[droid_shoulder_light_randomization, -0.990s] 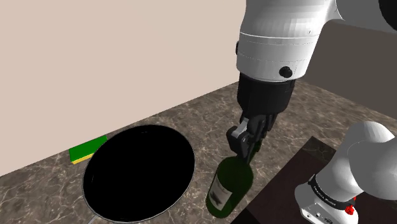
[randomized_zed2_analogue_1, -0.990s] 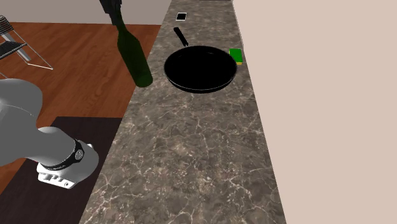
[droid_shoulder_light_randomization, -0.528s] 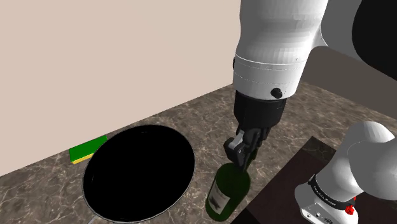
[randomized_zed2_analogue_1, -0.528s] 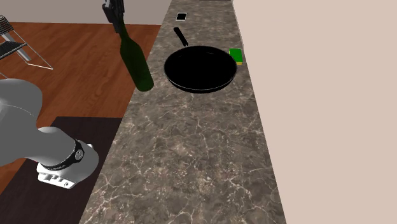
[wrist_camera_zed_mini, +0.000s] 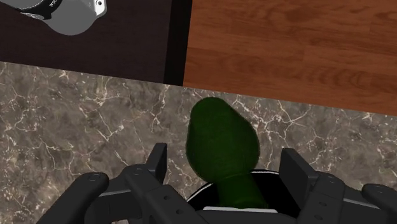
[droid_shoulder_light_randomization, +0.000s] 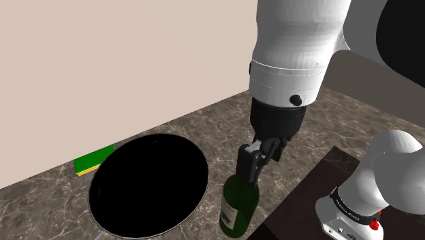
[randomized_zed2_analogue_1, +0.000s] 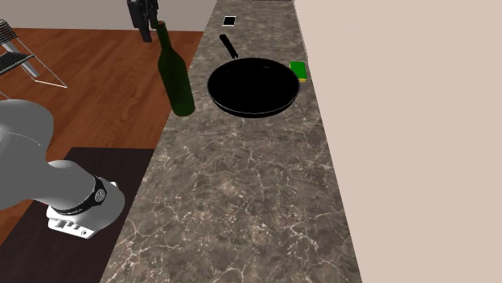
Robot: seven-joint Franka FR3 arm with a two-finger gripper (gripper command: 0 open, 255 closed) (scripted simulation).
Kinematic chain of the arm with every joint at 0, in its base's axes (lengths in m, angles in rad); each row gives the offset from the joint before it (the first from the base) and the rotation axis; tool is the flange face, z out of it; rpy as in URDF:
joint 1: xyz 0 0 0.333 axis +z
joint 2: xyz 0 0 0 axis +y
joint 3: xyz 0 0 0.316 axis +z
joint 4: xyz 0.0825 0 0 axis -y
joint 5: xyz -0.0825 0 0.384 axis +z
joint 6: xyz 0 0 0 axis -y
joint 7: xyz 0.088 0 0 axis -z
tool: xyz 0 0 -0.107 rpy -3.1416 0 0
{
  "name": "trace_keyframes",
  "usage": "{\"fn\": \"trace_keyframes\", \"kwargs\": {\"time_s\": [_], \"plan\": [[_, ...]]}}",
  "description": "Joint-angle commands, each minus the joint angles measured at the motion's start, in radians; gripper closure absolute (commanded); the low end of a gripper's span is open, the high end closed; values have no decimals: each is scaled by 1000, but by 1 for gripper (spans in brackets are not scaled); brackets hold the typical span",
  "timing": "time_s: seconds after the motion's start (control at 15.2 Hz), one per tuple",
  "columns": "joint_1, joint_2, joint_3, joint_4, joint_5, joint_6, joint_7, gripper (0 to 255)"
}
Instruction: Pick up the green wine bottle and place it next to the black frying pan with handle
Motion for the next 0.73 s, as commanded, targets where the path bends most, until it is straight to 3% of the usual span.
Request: {"fn": "trace_keyframes", "kwargs": {"time_s": [0.0,0.13,0.4,0.66], "plan": [[0,0,0,0,0,0,0,0],[0,0,0,0,0,0,0,0],[-14,37,-15,153,-24,-118,16,0],[-14,37,-15,153,-24,-118,16,0]]}}
